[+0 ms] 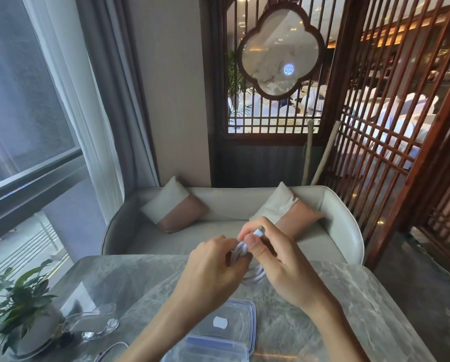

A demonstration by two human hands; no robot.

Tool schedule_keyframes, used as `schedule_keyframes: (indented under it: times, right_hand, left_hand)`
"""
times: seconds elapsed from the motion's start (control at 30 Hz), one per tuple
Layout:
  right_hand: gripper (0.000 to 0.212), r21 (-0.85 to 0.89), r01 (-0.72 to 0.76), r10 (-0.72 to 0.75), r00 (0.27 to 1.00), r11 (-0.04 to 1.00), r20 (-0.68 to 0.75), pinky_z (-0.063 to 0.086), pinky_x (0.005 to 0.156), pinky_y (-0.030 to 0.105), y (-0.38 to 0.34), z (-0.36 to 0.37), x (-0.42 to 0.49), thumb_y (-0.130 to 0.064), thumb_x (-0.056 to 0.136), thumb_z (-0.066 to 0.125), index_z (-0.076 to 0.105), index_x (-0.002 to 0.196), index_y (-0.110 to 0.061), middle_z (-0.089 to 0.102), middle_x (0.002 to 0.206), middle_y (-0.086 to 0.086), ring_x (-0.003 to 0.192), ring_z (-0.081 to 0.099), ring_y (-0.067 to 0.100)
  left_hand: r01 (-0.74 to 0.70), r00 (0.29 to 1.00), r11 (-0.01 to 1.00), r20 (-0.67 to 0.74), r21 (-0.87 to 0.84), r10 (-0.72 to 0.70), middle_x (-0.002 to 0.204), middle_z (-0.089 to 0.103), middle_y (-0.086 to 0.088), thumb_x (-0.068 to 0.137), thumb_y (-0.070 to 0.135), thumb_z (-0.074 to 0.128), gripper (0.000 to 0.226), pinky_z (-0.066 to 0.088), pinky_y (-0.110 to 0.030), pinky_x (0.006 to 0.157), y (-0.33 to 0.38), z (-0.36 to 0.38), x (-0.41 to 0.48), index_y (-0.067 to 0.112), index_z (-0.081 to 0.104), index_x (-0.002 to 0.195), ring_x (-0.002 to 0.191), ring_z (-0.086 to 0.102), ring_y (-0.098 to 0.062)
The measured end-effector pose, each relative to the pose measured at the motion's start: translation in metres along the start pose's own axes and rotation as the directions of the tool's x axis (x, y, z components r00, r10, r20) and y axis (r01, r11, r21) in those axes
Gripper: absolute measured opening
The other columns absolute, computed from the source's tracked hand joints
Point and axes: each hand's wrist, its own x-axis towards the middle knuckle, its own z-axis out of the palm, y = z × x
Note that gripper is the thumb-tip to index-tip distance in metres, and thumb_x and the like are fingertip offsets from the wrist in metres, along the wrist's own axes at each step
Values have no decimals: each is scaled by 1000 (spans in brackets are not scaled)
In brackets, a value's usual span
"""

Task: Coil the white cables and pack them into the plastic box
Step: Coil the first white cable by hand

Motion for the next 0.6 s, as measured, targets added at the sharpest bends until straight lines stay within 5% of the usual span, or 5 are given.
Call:
schedule_keyframes:
  times: [0.1,0.23,0.47,0.6]
  right_hand:
    - [30,118,9,-5,999,993,-33,53,73,39,2,2,-2,-51,101,43,58,104,-26,67,87,-8,77,64,18]
    - [31,195,33,-7,991,980,-134,49,76,17,4,3,-3,-56,99,43,59,105,-30,65,88,-10,77,60,7]
    - [30,388,-5,28,998,922,-54,49,68,17,0,5,-3,-52,98,50,60,110,-26,52,68,9,67,55,13]
    - [35,449,-58,90,995,892,-51,51,71,31,-4,4,-4,-53,98,51,58,113,-23,56,77,24,70,58,25]
  left_hand:
    - [227,966,865,216,-447,-142,58,60,-15,86,33,71,31,42,-27,41,-6,-14,5,5,66,75,43,53,-25]
    - [425,868,513,496,-746,3,69,60,-8,90,38,64,32,47,-24,49,-15,-30,4,7,70,85,51,56,-18]
    - [648,677,205,678,-733,286,70,61,9,90,32,65,16,38,-13,53,-16,-24,-3,19,73,84,56,48,-2]
    - [654,681,127,654,-745,329,72,57,8,96,29,56,19,36,-15,51,-14,-23,-4,18,70,89,50,46,-2]
